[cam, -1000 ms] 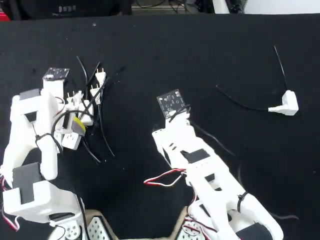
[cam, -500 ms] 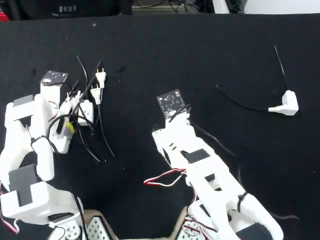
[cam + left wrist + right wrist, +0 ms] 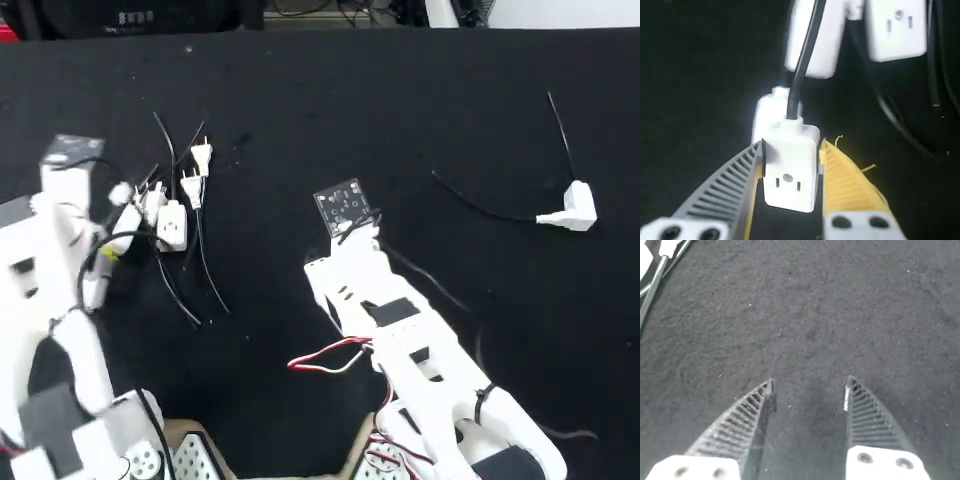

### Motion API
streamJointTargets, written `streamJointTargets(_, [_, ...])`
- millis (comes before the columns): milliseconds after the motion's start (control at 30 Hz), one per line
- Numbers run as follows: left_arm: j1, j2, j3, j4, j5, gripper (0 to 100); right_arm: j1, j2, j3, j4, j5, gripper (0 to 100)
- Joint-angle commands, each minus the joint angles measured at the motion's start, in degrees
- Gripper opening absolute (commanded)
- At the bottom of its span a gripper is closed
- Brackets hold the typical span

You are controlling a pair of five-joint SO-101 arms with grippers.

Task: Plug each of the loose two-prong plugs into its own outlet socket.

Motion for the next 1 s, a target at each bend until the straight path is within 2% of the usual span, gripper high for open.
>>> streamJointTargets(0, [-6.4,-8.8,0.7,0.4,-4.7,3,-0.4,-1.7,-0.4,-1.5,-0.1,20.1])
streamJointTargets(167, [-9.3,-10.5,2.9,0.5,-4.3,3,-0.4,-2.0,-0.4,-1.4,-0.1,20.1])
streamJointTargets(300, [-4.3,-10.5,2.2,0.6,5.8,3,3.3,-2.1,-1.4,-0.9,-0.1,19.8])
streamJointTargets(433, [6.3,-10.5,1.9,3.0,13.3,3,11.3,-2.1,-5.7,6.1,-0.4,19.8])
streamJointTargets(600, [25.1,-10.0,1.6,3.1,22.3,3,17.1,-2.1,-7.3,8.5,-0.5,19.8])
streamJointTargets(700, [36.0,-9.9,4.6,-2.4,26.5,4,17.4,-2.1,-7.4,8.5,-0.5,19.8])
streamJointTargets(800, [44.5,-10.0,11.0,-11.4,30.5,11,17.2,-2.1,-7.3,8.5,-0.5,19.8])
streamJointTargets(900, [49.0,-10.0,17.7,-19.7,34.2,22,17.2,-2.0,-7.3,8.5,-0.5,19.8])
streamJointTargets(967, [48.9,-10.5,22.0,-25.1,36.0,29,17.2,-1.8,-7.3,8.5,-0.5,19.8])
